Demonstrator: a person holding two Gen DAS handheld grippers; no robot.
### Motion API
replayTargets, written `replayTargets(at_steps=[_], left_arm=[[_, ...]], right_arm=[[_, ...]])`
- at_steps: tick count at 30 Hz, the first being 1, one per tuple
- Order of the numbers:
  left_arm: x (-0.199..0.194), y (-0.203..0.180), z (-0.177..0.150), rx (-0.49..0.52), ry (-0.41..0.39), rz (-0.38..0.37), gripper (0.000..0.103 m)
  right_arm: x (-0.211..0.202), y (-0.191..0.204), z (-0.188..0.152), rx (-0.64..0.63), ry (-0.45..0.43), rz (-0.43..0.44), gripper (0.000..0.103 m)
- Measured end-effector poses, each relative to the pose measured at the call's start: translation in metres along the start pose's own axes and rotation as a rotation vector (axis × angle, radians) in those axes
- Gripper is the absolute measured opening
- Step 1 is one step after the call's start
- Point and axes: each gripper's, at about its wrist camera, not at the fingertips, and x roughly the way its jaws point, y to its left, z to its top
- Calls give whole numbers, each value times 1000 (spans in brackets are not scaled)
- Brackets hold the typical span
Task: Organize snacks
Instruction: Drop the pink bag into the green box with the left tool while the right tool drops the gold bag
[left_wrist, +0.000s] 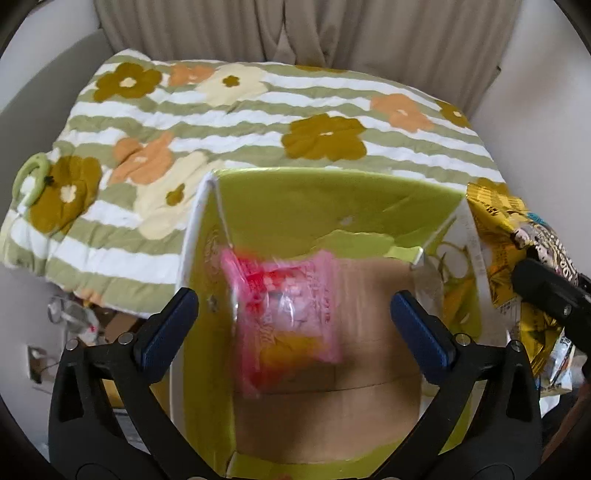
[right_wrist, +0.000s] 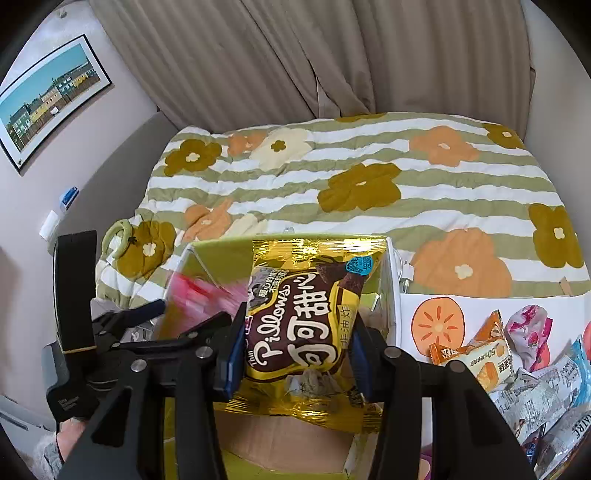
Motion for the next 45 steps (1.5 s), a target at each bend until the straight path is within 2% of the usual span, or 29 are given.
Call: replayTargets(at_steps=[6, 10, 16, 21, 22, 23, 24, 25, 28, 32, 35, 42, 45], left_arm=[[-18, 13, -27, -52, 8, 8, 103], [-29, 16, -42, -56, 1, 8, 103], [-41, 21, -45, -64, -22, 22, 103], [-46, 23, -44, -41, -35, 78, 103], [-47, 24, -45, -42, -37, 82, 103], [-48, 24, -46, -46, -39, 86, 103], [-50, 24, -47, -49, -43, 83, 103], [-52, 24, -47, -49, -47, 82, 103], [-56, 23, -50, -39, -56, 90, 103], [-63, 21, -52, -31, -71, 95, 103], [-72, 19, -53, -32, -87, 85, 103], [-102, 13, -58, -14, -122, 53, 103], [-118, 5, -60, 11, -150, 35, 103]], right_arm=[[9, -2, -3, -26, 25, 23, 44], [13, 6, -3, -93, 14, -2, 44], [39, 15, 0, -129, 37, 12, 44], [55, 22, 4, -164, 55, -10, 47], [56, 22, 3, -167, 60, -9, 50], [57, 23, 3, -173, 73, -10, 71], [57, 25, 2, -181, 77, -15, 99], [54, 26, 0, -183, 65, -22, 103], [49, 25, -5, -169, 62, -39, 103], [42, 17, -10, -110, 56, -6, 103], [30, 20, -11, -130, 45, -20, 103], [-14, 26, -12, -129, -23, -18, 103], [-42, 30, -14, -134, -82, -38, 103]])
